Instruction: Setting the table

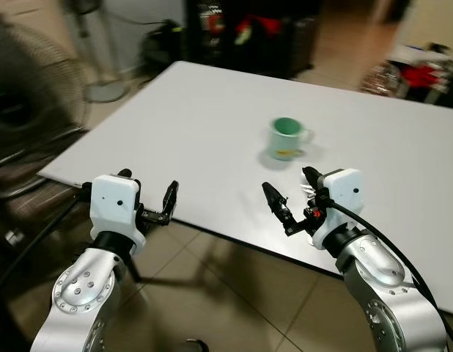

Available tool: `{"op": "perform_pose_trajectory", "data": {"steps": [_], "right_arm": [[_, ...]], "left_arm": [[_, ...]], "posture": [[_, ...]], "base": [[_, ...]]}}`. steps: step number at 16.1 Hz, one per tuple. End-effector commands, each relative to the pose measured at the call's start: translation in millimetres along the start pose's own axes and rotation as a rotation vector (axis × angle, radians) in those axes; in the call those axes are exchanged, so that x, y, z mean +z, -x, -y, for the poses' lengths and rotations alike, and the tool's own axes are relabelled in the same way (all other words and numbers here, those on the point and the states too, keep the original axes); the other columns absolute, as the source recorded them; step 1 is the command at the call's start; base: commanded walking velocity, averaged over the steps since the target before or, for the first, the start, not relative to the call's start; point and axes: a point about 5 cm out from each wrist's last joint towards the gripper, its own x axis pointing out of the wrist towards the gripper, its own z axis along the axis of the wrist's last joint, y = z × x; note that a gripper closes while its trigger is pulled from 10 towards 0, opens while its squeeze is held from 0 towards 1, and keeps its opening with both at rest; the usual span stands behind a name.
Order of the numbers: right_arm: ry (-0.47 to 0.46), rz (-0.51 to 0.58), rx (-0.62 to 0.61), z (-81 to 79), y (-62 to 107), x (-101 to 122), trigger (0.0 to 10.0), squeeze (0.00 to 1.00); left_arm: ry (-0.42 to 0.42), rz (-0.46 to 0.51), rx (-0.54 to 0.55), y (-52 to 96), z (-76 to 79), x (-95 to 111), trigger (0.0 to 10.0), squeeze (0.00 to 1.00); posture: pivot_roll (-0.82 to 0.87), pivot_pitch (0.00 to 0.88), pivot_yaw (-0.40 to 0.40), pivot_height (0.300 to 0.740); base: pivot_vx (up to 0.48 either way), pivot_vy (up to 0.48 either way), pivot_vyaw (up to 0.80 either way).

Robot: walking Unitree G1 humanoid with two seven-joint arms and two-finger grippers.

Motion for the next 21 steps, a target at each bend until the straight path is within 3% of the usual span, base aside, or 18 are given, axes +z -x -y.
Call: {"op": "perform_pose_trajectory", "data": {"steps": [1, 15, 21], "right_arm": [[0.005, 0.01, 0.009, 1.1, -2.5, 2.4, 10.0, 1.0], [-0.026, 0.015, -0.01, 3.9, -10.1, 4.3, 10.0, 1.0], [-0.045, 0.012, -0.029, 4.5, -11.3, 4.1, 10.0, 1.0]], "left_arm": [[0.003, -0.003, 0.0, -1.4, 0.8, 0.9, 10.0, 0.0], [0.033, -0.008, 0.016, -4.0, 1.2, -0.6, 10.0, 0.0], [0.039, -0.011, 0.025, -4.3, -0.3, -0.5, 10.0, 0.0]], "posture": [[-0.11, 0.0, 0.0, 0.74], [-0.12, 0.0, -0.017, 0.74], [-0.12, 0.0, -0.018, 0.74]], "base": [[0.0, 0.0, 0.8], [0.0, 0.0, 0.8], [0.0, 0.294, 0.67]]}}
